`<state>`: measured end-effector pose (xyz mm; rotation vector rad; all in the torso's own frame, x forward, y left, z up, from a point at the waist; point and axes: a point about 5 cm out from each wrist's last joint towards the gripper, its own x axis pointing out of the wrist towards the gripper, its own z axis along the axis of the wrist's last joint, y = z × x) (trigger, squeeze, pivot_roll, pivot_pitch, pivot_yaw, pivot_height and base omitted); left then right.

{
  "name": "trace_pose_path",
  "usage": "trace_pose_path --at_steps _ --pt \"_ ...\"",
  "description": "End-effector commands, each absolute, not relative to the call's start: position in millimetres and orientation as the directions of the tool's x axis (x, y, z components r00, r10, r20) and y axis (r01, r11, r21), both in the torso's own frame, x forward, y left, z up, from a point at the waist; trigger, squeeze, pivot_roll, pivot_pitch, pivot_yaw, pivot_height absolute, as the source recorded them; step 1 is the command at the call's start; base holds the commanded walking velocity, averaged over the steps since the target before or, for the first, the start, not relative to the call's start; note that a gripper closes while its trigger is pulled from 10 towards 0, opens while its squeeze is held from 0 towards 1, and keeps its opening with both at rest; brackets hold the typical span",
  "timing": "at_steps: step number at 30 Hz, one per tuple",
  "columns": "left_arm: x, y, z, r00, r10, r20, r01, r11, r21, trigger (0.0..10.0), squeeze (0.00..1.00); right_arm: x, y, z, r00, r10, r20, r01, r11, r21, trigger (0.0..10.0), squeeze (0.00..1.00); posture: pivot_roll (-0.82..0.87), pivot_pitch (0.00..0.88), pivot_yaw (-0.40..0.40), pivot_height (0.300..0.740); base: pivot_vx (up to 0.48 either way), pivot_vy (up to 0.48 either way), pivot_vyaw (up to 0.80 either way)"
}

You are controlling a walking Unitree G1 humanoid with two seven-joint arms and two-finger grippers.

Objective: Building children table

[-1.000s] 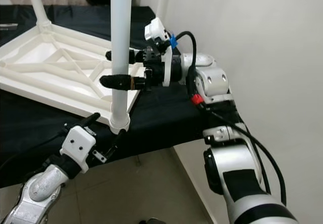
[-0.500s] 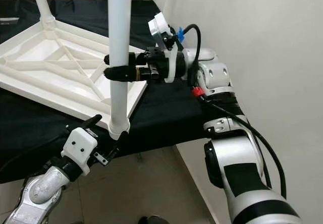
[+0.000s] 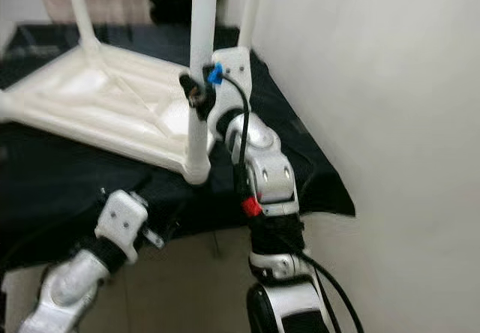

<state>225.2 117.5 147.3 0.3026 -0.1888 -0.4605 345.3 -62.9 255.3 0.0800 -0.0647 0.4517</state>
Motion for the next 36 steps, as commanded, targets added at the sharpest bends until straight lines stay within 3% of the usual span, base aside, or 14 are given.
trace_pose_path --at_steps 1,4,5,7,8,9,10,20,23,26,27,29,34,36 --pt "226.3 115.2 145.0 0.873 -0.477 0.104 0.420 0.842 0.338 10.0 0.00 345.7 -53.5 214.7 0.900 0.428 -0.087 -0.411 0.897 0.161 0.0 0.00 0.03 0.074 -0.166 0.740 0.000 0.000 0.00" --pt "227.0 114.8 144.7 0.876 -0.471 0.106 0.413 0.845 0.341 10.0 0.00 349.7 -51.0 221.6 0.899 0.433 -0.070 -0.417 0.893 0.169 0.0 0.00 0.04 0.072 -0.169 0.740 0.000 0.000 0.00" --pt "226.8 115.1 144.9 0.878 -0.467 0.108 0.408 0.846 0.343 10.0 0.00 349.4 -46.7 226.5 0.895 0.442 -0.058 -0.428 0.888 0.169 3.8 0.00 0.04 0.074 -0.168 0.740 0.000 0.000 0.00" --pt "226.6 115.1 145.1 0.878 -0.465 0.109 0.406 0.847 0.344 10.0 0.00 348.7 -43.7 229.7 0.893 0.448 -0.051 -0.434 0.885 0.169 3.8 0.00 0.04 0.074 -0.167 0.740 0.000 0.000 0.00" --pt "226.2 115.7 145.5 0.879 -0.464 0.110 0.404 0.847 0.345 10.0 0.00 348.2 -38.0 235.7 0.860 0.511 -0.021 -0.502 0.851 0.156 10.0 0.00 0.04 0.080 -0.163 0.740 0.000 0.000 0.00" --pt "226.2 115.7 145.5 0.879 -0.464 0.110 0.404 0.847 0.345 10.0 0.00 348.2 -38.0 235.7 0.860 0.511 -0.021 -0.502 0.851 0.156 10.0 0.00 0.04 0.080 -0.163 0.740 0.000 0.000 0.00" --pt "225.9 116.7 145.9 0.879 -0.464 0.110 0.404 0.847 0.344 10.0 0.00 345.6 -31.3 245.8 0.785 0.619 0.036 -0.617 0.774 0.143 10.0 1.00 0.03 0.085 -0.162 0.740 0.000 0.000 0.00" --pt "222.5 120.2 150.3 0.875 -0.470 0.118 0.410 0.847 0.339 10.0 0.00 340.0 -60.7 290.7 0.271 0.949 0.161 -0.955 0.286 -0.081 10.0 1.00 0.04 0.135 -0.160 0.740 0.000 0.000 0.00" --pt "217.6 119.8 153.8 0.875 -0.469 0.120 0.408 0.848 0.338 10.0 0.00 323.4 -81.6 292.5 -0.044 0.999 0.016 -0.990 -0.042 -0.138 10.0 1.00 0.06 0.163 -0.162 0.740 0.000 0.000 0.00" --pt "213.5 118.7 155.4 0.875 -0.470 0.120 0.409 0.848 0.337 10.0 0.00 326.7 -87.7 294.1 -0.099 0.995 -0.020 -0.985 -0.100 -0.143 10.0 0.99 0.06 0.186 -0.159 0.740 0.000 0.000 0.00" --pt "210.6 117.6 156.2 0.875 -0.470 0.118 0.411 0.848 0.336 10.0 0.00 331.4 -89.4 295.1 -0.109 0.993 -0.041 -0.980 -0.114 -0.161 10.0 0.15 0.07 0.192 -0.157 0.740 0.000 0.000 0.00" --pt "209.8 117.5 156.4 0.875 -0.471 0.117 0.411 0.848 0.335 10.0 0.00 332.5 -89.5 295.8 -0.111 0.993 -0.047 -0.979 -0.118 -0.166 10.0 0.00 0.07 0.195 -0.156 0.740 0.000 0.000 0.00" --pt "205.5 116.9 157.0 0.874 -0.474 0.107 0.419 0.846 0.329 10.0 0.00 335.4 -93.3 304.6 -0.177 0.982 -0.068 -0.965 -0.187 -0.184 10.0 0.00 0.07 0.211 -0.150 0.740 0.000 0.000 0.00" --pt "204.3 116.3 157.1 0.873 -0.476 0.105 0.422 0.846 0.327 10.0 0.00 335.5 -94.8 306.3 -0.195 0.978 -0.075 -0.962 -0.206 -0.180 8.4 0.00 0.07 0.220 -0.146 0.740 0.000 0.000 0.00"
